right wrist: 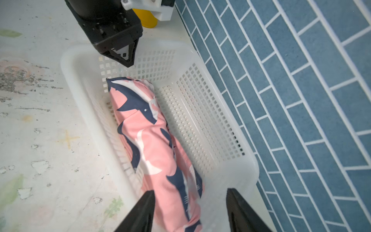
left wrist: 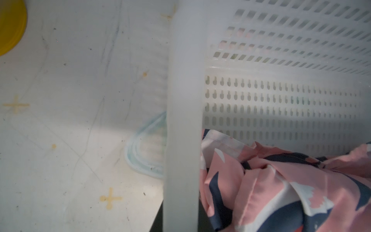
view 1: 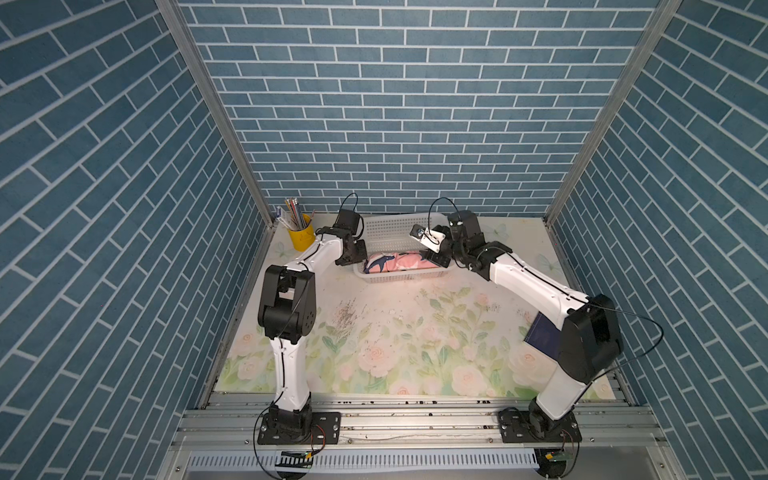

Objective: Roll up the shorts
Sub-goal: Place the bin at the center of the board.

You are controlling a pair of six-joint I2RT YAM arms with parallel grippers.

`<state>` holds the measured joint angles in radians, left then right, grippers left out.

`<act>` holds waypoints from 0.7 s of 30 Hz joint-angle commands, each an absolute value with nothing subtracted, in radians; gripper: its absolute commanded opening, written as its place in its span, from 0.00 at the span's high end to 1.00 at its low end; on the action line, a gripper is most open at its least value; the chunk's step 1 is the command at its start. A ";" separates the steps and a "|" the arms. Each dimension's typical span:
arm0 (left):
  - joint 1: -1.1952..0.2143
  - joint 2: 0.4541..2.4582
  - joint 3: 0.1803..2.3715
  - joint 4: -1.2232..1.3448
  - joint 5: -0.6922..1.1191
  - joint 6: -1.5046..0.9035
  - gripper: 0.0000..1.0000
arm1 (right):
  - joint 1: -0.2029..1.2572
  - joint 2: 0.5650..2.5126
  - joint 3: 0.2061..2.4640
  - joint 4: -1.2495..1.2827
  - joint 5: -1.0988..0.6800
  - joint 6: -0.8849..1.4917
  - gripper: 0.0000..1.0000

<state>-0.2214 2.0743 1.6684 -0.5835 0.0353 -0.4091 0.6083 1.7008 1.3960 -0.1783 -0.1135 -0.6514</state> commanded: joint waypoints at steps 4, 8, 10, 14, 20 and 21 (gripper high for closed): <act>-0.193 2.239 1.807 -0.623 -0.169 -0.358 1.00 | 0.612 1.578 1.196 -0.025 -0.090 -0.455 0.39; -0.192 2.243 1.878 -0.657 -0.222 -0.318 0.63 | 0.612 1.537 1.119 -0.008 -0.050 -0.410 0.39; -0.192 2.214 1.891 -0.662 -0.241 -0.313 0.40 | 0.612 1.526 1.095 -0.012 -0.035 -0.384 0.39; -0.193 2.122 1.855 -0.657 -0.238 -0.324 0.14 | 0.605 1.507 1.054 0.017 -0.023 -0.295 0.38; -0.196 1.793 1.550 -0.469 -0.239 -0.362 0.00 | 0.493 1.458 1.000 0.144 0.004 -0.060 0.00; -0.198 1.718 1.462 -0.403 -0.247 -0.364 0.00 | 0.466 1.445 0.974 0.187 0.034 -0.027 0.00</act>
<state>-0.1982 1.8641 1.5810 -0.5308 -0.2157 -0.3500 0.5213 1.5021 1.0130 0.0685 -0.0265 -0.1986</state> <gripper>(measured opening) 0.997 0.995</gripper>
